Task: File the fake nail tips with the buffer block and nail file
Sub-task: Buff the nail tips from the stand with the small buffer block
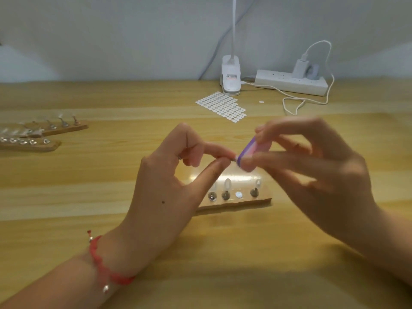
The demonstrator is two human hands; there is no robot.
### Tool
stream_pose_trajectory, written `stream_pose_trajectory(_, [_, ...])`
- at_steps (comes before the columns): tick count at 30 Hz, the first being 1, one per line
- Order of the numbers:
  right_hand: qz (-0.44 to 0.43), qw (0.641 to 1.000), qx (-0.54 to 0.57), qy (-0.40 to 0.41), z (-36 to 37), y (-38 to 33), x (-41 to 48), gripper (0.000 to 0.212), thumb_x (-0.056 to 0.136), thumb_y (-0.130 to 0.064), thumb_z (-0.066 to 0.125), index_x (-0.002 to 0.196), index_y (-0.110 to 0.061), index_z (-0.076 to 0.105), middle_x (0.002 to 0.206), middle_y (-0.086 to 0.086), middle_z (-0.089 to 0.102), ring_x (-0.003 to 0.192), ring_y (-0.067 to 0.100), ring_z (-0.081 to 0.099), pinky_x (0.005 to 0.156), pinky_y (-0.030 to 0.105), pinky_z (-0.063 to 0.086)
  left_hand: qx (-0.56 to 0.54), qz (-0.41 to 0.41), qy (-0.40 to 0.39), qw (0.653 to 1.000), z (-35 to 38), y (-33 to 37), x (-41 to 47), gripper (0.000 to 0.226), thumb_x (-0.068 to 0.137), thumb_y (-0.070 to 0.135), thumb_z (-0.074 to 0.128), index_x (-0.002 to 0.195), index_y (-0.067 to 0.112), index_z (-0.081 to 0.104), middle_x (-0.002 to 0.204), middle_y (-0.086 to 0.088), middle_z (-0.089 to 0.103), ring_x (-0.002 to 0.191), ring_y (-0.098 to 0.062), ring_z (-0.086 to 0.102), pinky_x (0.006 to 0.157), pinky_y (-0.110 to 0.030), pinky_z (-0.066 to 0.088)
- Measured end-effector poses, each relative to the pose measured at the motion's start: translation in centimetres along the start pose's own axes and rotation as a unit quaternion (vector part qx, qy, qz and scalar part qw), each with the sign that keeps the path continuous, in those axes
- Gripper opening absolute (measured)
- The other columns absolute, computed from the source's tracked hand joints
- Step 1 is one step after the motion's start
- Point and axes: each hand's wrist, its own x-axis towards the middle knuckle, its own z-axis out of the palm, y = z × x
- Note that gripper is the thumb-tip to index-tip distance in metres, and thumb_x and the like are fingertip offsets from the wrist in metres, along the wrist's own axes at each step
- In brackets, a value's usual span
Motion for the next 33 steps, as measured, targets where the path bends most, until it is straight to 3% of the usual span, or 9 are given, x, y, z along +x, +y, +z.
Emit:
stream_pose_trajectory(4, [-0.008,0.999,0.036,-0.036,0.8,-0.7,-0.6,0.020,0.089,0.008,0.065,0.102,-0.003,0.073,0.107,0.016,0.057,0.102,0.031,0.063,0.092,0.043,0.053,0.024,0.038,-0.003,0.999,0.1,0.3,-0.1,0.038,0.082,0.021,0.068,0.074,0.019,0.032,0.092,0.024,0.069,0.090,-0.004,0.066,0.081,-0.029,0.049])
stream_pose_trajectory(9, [0.043,0.998,0.053,0.014,0.1,-0.2,0.0,0.027,0.087,0.007,0.066,0.110,-0.007,0.062,0.105,0.016,0.054,0.105,0.013,0.061,0.100,0.023,0.049,0.048,0.046,0.013,0.998,0.1,0.3,0.0,0.047,0.084,0.014,0.072,0.073,0.022,0.027,0.088,0.022,0.068,0.087,-0.013,0.067,0.080,-0.038,0.048])
stream_pose_trajectory(13, [0.047,0.996,0.081,-0.008,0.8,-1.0,-0.3,0.019,0.090,0.001,0.066,0.106,-0.010,0.067,0.105,0.013,0.056,0.105,0.016,0.062,0.099,0.026,0.050,0.041,0.057,0.009,0.998,0.1,0.5,-0.1,0.037,0.084,0.018,0.067,0.074,0.023,0.032,0.092,0.022,0.067,0.093,-0.009,0.066,0.083,-0.039,0.049])
stream_pose_trajectory(16, [0.110,0.991,0.074,0.025,0.3,-0.6,-0.1,0.017,0.087,-0.010,0.073,0.102,-0.019,0.069,0.104,0.009,0.060,0.102,0.018,0.064,0.089,0.036,0.052,0.044,0.053,0.019,0.997,-0.1,0.6,0.0,0.040,0.084,0.014,0.067,0.073,0.020,0.029,0.091,0.018,0.068,0.092,-0.009,0.067,0.082,-0.043,0.049])
stream_pose_trajectory(20, [0.098,0.992,0.080,0.017,0.7,-1.2,-0.2,0.016,0.087,-0.016,0.071,0.101,-0.022,0.069,0.103,0.005,0.061,0.100,0.016,0.064,0.088,0.031,0.050,0.047,0.058,0.023,0.997,0.0,0.6,-0.1,0.043,0.084,0.013,0.069,0.073,0.021,0.028,0.091,0.020,0.068,0.092,-0.012,0.066,0.080,-0.041,0.049])
stream_pose_trajectory(23, [0.129,0.990,0.055,0.024,0.2,-0.8,0.1,0.019,0.086,-0.018,0.071,0.103,-0.024,0.067,0.102,0.004,0.062,0.099,0.013,0.064,0.085,0.034,0.052,0.055,0.051,0.028,0.997,0.0,0.5,-0.1,0.043,0.084,0.016,0.068,0.073,0.021,0.027,0.091,0.023,0.067,0.090,-0.012,0.066,0.080,-0.040,0.048])
stream_pose_trajectory(28, [0.095,0.995,0.033,0.019,0.4,-1.4,0.1,0.022,0.084,-0.014,0.074,0.102,-0.023,0.068,0.101,0.003,0.061,0.095,0.005,0.061,0.086,0.016,0.046,0.060,0.067,0.024,0.996,0.0,0.6,-0.2,0.044,0.084,0.013,0.070,0.075,0.025,0.029,0.092,0.023,0.066,0.092,-0.009,0.065,0.081,-0.032,0.048])
stream_pose_trajectory(33, [0.084,0.996,0.025,0.006,0.4,-1.2,0.0,0.017,0.088,-0.014,0.072,0.105,-0.018,0.072,0.102,0.005,0.061,0.096,0.014,0.064,0.087,0.020,0.049,0.069,0.063,0.029,0.995,0.1,0.4,0.0,0.046,0.083,0.009,0.073,0.074,0.023,0.030,0.091,0.021,0.067,0.092,-0.004,0.065,0.082,-0.034,0.048])
